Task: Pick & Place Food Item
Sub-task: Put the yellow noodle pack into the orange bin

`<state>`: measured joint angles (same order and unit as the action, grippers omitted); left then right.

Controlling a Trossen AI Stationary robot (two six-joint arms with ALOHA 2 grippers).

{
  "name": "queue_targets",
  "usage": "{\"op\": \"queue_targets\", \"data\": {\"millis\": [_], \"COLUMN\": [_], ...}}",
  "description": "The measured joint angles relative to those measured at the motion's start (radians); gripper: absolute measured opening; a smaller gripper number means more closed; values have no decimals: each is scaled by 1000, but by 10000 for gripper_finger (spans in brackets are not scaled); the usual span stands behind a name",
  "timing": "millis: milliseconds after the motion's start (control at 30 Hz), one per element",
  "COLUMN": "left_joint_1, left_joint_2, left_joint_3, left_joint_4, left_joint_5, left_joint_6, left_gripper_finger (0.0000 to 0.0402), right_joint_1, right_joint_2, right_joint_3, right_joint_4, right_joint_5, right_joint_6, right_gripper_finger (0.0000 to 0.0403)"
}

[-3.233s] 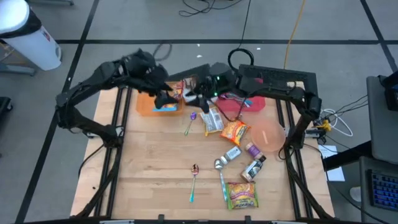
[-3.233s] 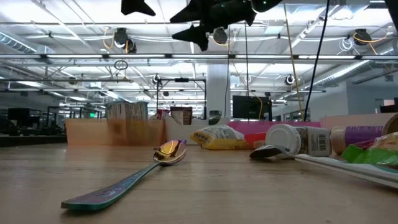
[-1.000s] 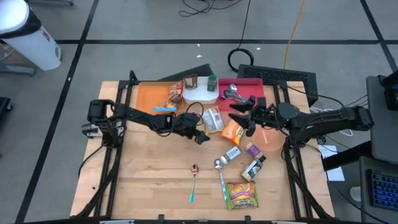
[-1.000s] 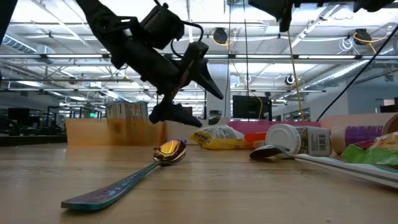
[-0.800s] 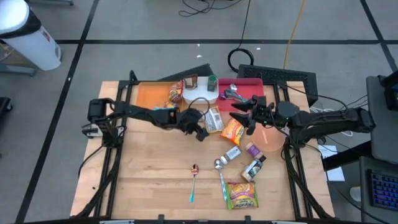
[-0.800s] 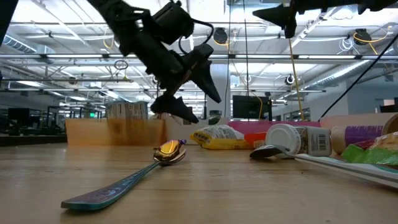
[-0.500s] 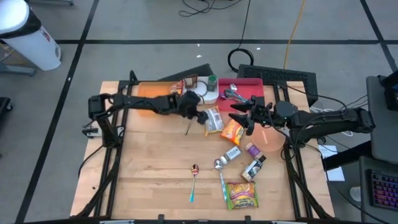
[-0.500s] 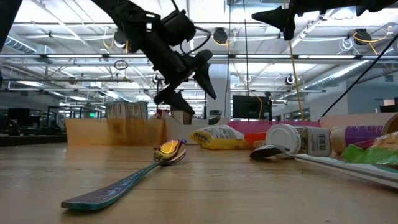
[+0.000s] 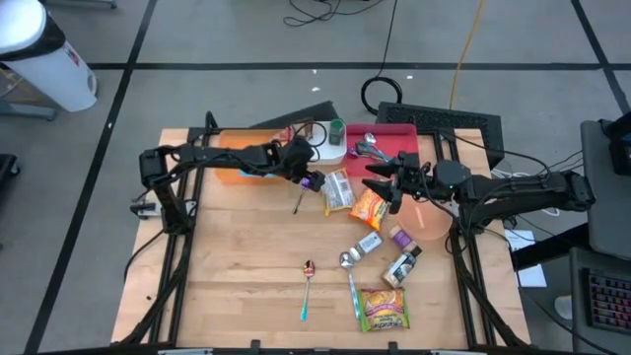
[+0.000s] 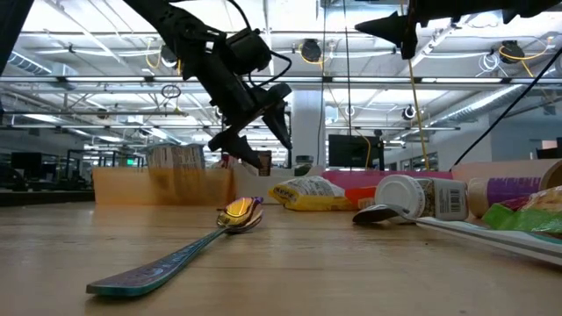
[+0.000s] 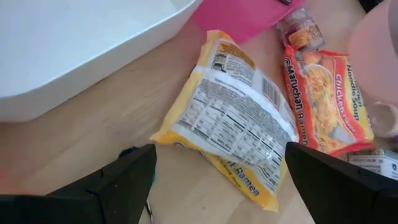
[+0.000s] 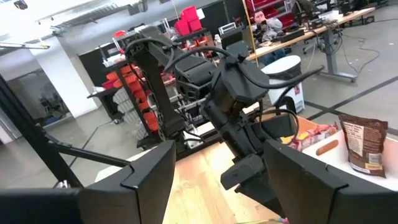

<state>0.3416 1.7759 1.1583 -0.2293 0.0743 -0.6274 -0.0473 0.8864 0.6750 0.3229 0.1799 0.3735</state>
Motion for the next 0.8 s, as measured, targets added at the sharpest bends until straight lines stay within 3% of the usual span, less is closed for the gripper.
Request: {"op": "queue_targets", "data": {"millis": [267,600,800], "left_joint_1": [-18,-46,-47], "left_joint_2": [76,84,133], "left_joint_3": [2,1,2], "left_joint_4": [52,74,142], "left_joint_5": [34,-91,-23], "left_joint_6": [-14,2,-17], "left_gripper_finger": [365,365,365], "right_joint_1": [-19,-19,-19], "right_joint_2": [0,0,0], "right_joint_3": [0,0,0], "right_joint_4": [-3,-15,-22], "right_joint_5": [0,1,1], "right_joint_6": [7,7,7], "right_gripper_finger": [238,238,238]}}
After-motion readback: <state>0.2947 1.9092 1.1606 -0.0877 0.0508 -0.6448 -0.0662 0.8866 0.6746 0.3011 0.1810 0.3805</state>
